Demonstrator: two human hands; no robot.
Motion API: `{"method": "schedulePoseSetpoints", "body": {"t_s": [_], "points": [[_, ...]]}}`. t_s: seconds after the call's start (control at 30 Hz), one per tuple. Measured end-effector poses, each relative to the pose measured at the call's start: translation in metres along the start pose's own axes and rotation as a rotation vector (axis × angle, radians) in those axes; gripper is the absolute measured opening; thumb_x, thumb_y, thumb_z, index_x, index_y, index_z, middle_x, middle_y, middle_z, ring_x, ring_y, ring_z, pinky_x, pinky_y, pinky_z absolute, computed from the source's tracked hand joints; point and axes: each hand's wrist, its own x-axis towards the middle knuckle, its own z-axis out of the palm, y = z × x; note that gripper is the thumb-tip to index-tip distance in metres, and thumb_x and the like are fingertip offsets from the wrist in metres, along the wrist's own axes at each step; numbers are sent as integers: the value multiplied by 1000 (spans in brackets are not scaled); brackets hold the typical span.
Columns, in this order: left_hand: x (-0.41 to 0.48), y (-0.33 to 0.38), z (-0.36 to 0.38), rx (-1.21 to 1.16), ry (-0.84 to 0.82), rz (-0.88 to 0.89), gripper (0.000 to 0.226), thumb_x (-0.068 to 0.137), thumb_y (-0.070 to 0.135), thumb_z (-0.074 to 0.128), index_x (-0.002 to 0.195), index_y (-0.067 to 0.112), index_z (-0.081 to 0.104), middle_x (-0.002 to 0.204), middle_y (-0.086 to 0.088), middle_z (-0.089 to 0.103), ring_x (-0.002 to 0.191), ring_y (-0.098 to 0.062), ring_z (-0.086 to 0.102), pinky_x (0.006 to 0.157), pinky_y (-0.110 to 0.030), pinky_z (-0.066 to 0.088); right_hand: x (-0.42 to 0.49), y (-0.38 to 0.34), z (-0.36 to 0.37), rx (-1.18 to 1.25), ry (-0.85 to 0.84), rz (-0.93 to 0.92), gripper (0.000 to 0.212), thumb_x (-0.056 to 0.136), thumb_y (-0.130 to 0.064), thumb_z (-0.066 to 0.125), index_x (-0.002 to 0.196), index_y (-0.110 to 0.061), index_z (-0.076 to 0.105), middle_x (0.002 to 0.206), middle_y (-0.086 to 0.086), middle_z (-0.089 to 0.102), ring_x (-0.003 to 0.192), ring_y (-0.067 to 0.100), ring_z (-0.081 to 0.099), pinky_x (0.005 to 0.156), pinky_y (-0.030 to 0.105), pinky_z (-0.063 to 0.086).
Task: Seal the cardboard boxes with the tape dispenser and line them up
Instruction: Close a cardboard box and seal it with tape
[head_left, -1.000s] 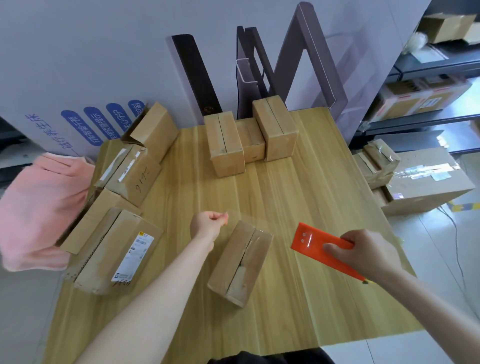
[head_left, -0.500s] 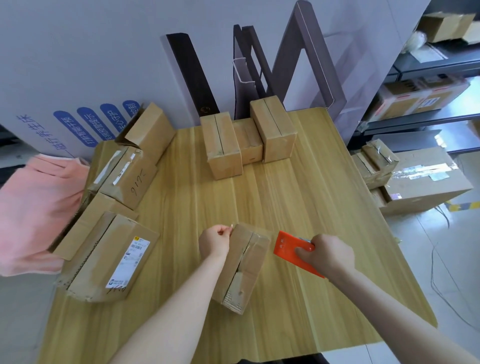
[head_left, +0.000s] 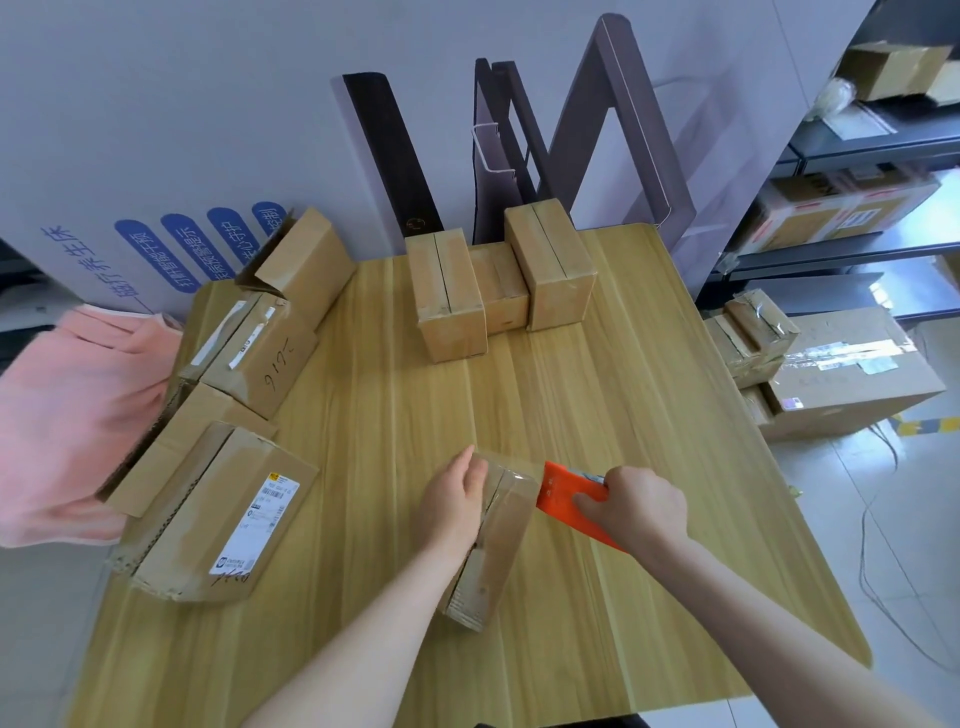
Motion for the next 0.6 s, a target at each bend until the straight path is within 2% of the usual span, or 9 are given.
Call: {"method": "schedulePoseSetpoints", "body": {"t_s": [0.07,0.23,0.43,0.6], "points": [[-1,-3,4,75,-58,-17,51,98,49,37,146,31,33,146,13,42,131,-12,44,96,-26,39,2,-3,-1,-3,-4,-11,39,86,-53,52,67,-19,47,61,-8,49,62,15,53,49,24,33],[0,-1,5,146,-32,-21,51,99,50,34,146,32,31,147,13,41,125,-12,49,89,-27,44,10,-14,-5,-24,13,-25,41,85,-50,54,61,-20,40,61,-7,47,67,18,56,57,25,39],[-2,0,8,100,4,-22,49,99,48,36,145,30,34,145,11,44,124,-13,49,90,-25,41,11,-21,-11,-73,59,-56,31,88,-47,53,76,-18,51,70,-4,50,71,22,52,62,26,39],[-2,2,9,89,18,-53,48,99,46,38,144,29,36,142,8,48,123,-15,50,92,-28,42,13,-34,6,-138,46,-113,21,91,-37,50,84,-22,62,78,-2,62,78,23,61,59,25,34]]}}
